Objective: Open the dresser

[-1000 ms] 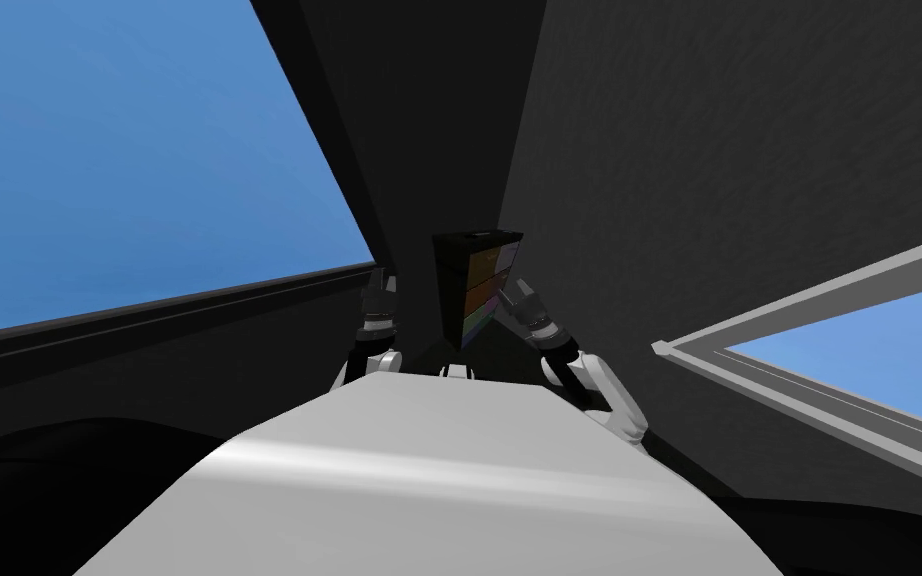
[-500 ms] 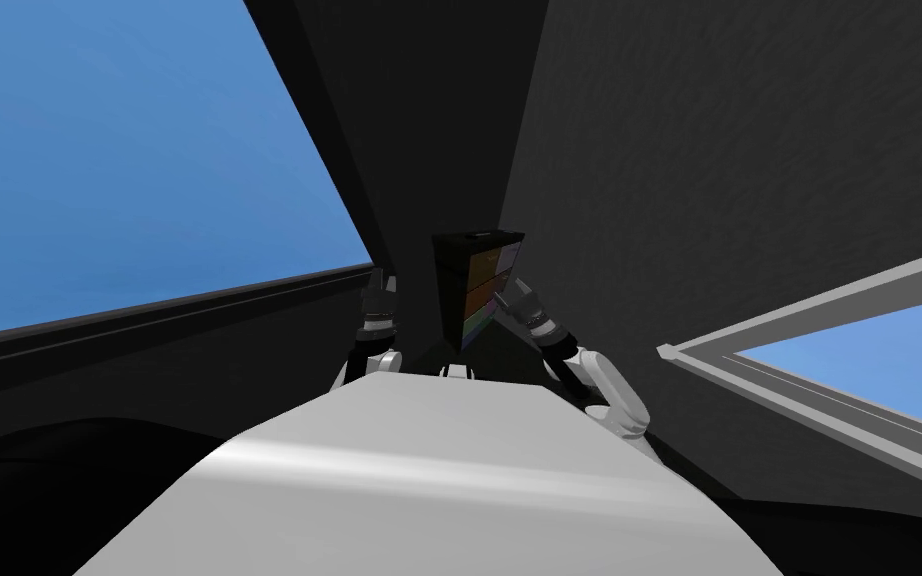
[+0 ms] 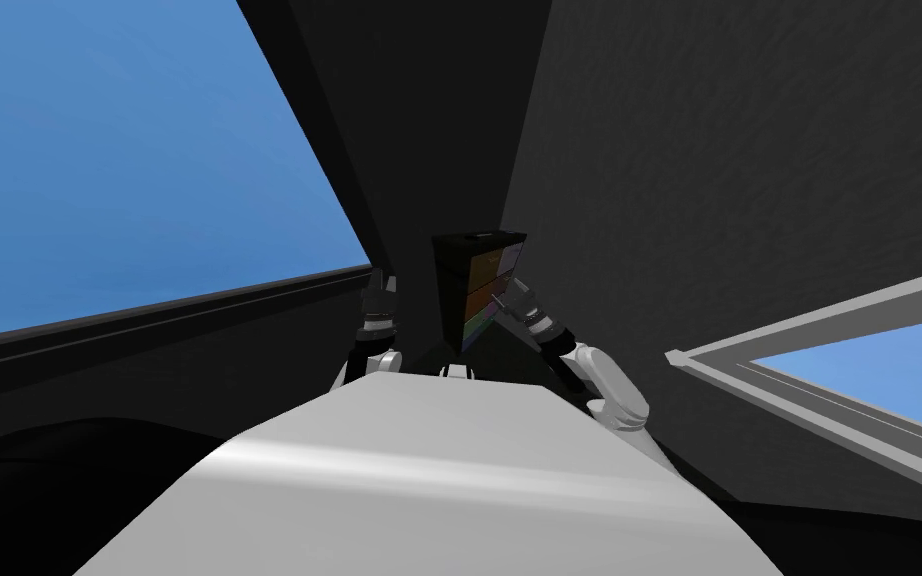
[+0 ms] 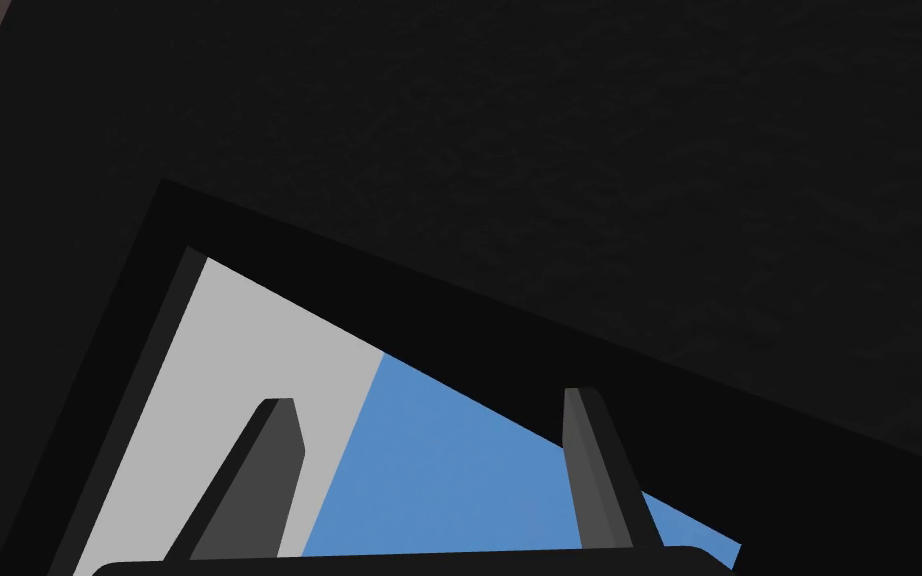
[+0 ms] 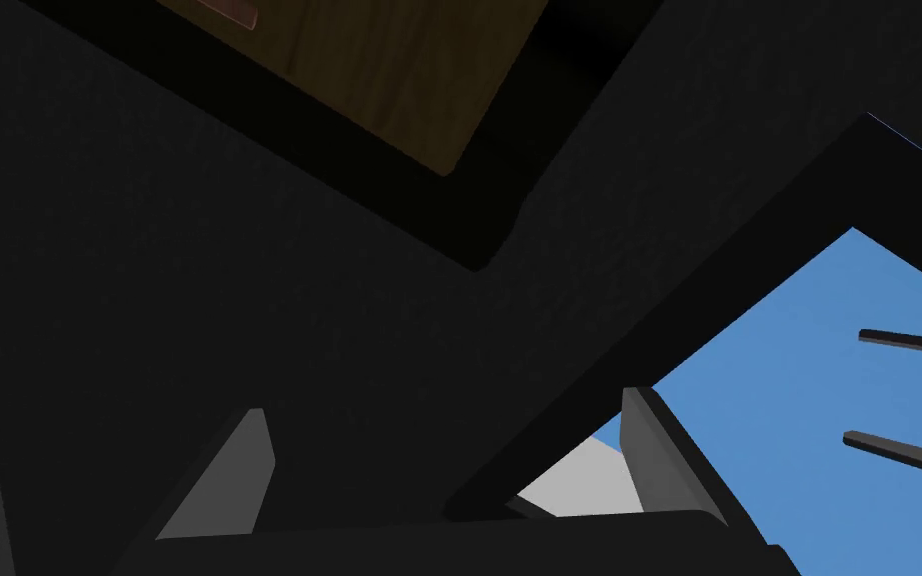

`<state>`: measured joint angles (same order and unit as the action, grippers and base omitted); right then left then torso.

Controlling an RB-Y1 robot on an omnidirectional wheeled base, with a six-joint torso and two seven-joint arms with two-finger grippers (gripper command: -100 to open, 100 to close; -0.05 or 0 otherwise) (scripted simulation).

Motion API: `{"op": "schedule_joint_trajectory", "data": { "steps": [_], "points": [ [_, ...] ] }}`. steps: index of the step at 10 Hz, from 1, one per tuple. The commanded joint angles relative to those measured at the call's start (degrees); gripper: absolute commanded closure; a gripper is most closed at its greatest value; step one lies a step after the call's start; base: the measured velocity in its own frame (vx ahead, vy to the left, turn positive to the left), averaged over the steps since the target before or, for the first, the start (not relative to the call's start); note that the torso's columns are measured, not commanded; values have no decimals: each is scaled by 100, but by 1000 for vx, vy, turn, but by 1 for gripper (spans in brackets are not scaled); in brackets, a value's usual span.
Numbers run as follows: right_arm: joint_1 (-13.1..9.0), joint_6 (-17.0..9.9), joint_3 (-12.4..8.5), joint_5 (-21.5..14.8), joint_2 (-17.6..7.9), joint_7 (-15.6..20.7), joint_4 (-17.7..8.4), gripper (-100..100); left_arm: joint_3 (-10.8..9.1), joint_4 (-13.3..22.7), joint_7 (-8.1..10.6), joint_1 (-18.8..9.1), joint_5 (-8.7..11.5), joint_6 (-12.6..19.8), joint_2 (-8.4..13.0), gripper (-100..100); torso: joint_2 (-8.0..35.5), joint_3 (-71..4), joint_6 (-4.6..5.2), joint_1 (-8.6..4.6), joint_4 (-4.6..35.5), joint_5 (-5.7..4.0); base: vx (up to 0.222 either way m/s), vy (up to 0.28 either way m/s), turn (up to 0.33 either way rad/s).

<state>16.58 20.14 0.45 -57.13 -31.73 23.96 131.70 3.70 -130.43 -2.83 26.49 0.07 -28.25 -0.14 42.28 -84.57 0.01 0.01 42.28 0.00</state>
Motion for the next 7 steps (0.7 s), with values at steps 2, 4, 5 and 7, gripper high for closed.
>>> {"op": "schedule_joint_trajectory", "data": {
  "steps": [2,4,5,7],
  "points": [
    [-176,-183,45,-621,-285,276,-94,-100,0,0,0,0,0,0,0,0,3,2,0,-1,1,0,39,-6,28],
    [-267,-272,74,-969,-422,395,-145,-100,0,0,0,0,0,0,0,0,3,2,0,-1,1,0,43,-3,34],
    [-267,-272,74,-1091,-422,395,-145,-100,0,0,0,0,0,0,0,0,-3,-1,-1,1,0,0,41,-3,24],
    [-360,-360,106,-1398,-555,510,-199,-100,0,0,0,0,0,0,0,0,-2,-1,-1,-2,0,0,42,-9,38]
  ]
}}
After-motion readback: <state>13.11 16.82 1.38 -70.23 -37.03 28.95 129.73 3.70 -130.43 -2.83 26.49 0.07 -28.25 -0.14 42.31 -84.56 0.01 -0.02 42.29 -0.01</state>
